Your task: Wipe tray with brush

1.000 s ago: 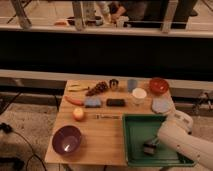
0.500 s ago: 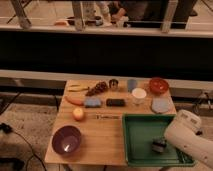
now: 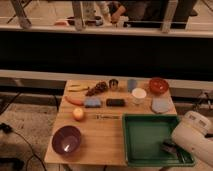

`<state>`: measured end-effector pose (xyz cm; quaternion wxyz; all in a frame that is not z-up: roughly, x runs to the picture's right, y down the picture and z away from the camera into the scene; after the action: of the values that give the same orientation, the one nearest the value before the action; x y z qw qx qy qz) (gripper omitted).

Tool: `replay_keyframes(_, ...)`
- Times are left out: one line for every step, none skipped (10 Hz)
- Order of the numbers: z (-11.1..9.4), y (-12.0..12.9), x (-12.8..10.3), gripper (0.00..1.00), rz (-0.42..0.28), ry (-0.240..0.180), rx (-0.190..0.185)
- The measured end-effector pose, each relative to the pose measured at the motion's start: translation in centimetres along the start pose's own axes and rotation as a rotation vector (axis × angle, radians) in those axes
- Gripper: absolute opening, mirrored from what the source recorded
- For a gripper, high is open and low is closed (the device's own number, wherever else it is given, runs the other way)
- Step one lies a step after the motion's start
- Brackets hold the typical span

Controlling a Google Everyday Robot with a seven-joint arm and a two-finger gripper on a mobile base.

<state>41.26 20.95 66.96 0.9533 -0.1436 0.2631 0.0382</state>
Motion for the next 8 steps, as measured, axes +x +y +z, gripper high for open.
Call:
replay_keyframes(0.1,-0.1,0.4,0.0,0.007,0.007,0.001)
replay_keyframes(0.4,-0.3,0.7,0.0,0.014,0.013,0.0)
replay_keyframes(0.6,-0.6,0.6,0.0,0.014,0.014,0.002)
replay_keyframes(0.9,-1.2,0.1,0.0,0.012,0.012,0.004)
replay_keyframes(1.2,-2.1,-0.8,0.0,0.002,0.006,0.008)
replay_keyframes(1.6,-2.8,-1.5,0.0,-0.005,0.001,0.011)
replay_keyframes(1.9,-3.2,-2.1,0.0,-0.014,0.0,0.016)
replay_keyframes(2.3,-3.7,-2.6,0.0,-0.023,0.002,0.02)
